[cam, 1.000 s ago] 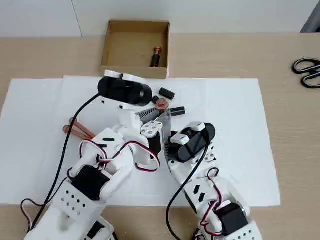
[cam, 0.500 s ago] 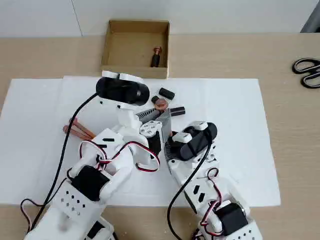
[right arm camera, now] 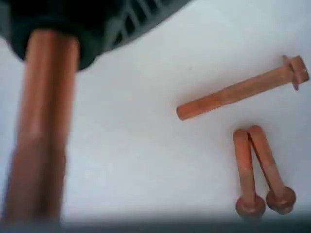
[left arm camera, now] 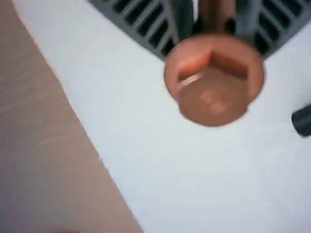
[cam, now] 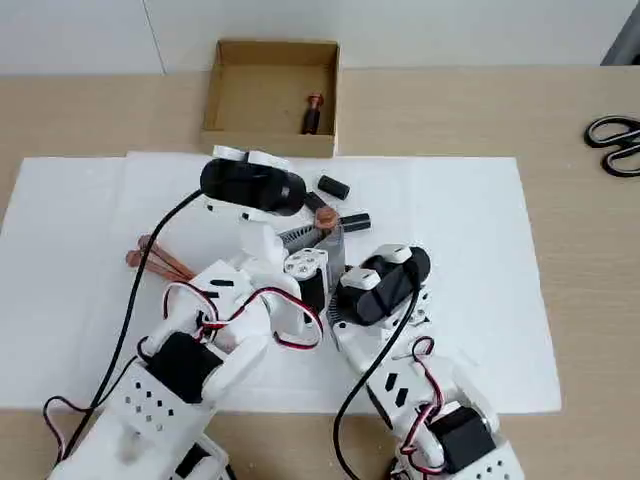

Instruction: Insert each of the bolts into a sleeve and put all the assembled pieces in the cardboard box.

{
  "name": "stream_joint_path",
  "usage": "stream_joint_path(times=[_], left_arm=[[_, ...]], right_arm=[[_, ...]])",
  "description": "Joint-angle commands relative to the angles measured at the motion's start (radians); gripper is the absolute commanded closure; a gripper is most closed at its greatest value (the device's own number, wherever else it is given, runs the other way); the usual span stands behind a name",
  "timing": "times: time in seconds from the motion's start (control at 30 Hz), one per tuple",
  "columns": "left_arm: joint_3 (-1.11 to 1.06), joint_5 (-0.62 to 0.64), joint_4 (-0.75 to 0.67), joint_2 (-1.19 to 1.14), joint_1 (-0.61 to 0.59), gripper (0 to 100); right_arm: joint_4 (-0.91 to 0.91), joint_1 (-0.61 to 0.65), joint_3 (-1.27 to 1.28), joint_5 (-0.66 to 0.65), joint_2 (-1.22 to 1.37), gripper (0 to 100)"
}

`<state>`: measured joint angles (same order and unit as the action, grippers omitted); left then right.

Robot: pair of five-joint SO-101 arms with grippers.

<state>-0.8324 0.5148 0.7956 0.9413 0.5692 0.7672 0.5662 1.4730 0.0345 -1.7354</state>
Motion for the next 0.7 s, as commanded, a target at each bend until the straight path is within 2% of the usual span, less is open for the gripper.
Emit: stream_joint_path(times=[0.0,0.4,0.67], left_arm=[[0.013,-0.002,0.014,0.025,0.005,99],[0.027,-0.002,0.106,0.025,0.006,99],[0.028,-0.003,0.112,0.025,0.008,99]], right_arm=[[-0.027,0.012,-0.011,0.005,-0.016,99.5],[-0.062,0.012,-0.014,0.003,-0.010,99.5],[-0.087,0.013,-0.017,0.002,-0.008,99.5]])
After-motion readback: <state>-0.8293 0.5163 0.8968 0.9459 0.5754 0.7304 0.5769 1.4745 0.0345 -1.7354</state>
